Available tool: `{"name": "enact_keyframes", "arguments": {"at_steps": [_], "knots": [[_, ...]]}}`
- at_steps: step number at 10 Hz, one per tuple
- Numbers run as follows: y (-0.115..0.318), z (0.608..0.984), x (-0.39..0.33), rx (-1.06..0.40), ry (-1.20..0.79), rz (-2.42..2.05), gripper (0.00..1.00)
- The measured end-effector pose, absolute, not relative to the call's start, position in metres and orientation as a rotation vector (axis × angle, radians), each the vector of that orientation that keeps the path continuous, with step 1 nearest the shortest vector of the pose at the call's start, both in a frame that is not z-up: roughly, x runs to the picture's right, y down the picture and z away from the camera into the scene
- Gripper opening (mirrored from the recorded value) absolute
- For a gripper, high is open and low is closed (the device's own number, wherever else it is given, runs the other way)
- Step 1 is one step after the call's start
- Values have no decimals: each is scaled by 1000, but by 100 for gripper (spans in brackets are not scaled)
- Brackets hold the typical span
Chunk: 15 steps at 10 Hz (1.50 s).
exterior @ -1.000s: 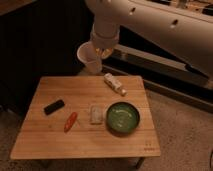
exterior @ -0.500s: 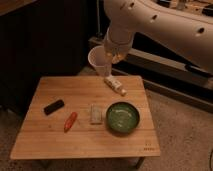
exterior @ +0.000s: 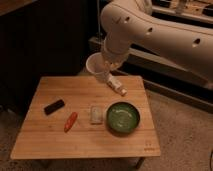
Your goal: Place the ceramic cup in the ceramic bowl
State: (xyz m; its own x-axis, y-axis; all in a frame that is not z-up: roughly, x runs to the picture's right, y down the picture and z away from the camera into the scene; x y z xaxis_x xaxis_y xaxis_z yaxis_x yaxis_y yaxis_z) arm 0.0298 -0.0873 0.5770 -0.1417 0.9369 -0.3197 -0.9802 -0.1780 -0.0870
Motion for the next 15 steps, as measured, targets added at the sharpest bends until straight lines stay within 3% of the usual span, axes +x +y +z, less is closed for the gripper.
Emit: {"name": "enact_keyframes", "arguments": {"at_steps": [6, 15], "knots": [[-21, 557, 62, -362, 187, 1787, 0], [46, 599, 105, -407, 249, 1901, 0]]}}
